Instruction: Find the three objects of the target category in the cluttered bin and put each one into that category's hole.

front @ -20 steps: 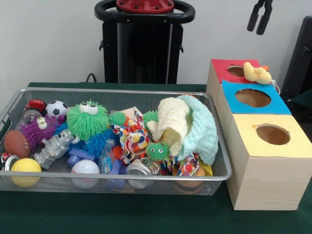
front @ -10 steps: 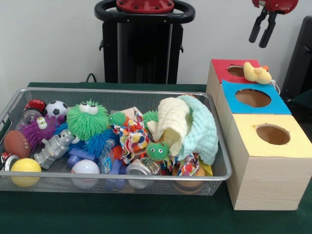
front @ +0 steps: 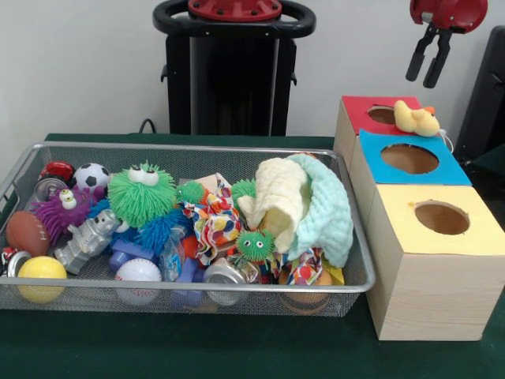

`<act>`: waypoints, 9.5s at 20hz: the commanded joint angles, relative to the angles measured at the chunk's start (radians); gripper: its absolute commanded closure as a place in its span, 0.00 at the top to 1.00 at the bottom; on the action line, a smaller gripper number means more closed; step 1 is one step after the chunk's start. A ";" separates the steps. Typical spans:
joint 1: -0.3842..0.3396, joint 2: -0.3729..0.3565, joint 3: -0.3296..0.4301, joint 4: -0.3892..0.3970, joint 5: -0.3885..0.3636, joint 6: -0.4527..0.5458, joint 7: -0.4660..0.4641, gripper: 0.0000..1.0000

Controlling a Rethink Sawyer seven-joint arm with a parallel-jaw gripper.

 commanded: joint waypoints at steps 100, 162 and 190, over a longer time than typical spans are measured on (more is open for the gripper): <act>0.102 0.108 0.036 0.130 0.132 0.073 0.264 1.00; 0.167 0.281 0.019 -0.005 0.224 0.097 0.390 1.00; 0.196 0.348 -0.030 -0.073 0.168 0.180 0.444 0.00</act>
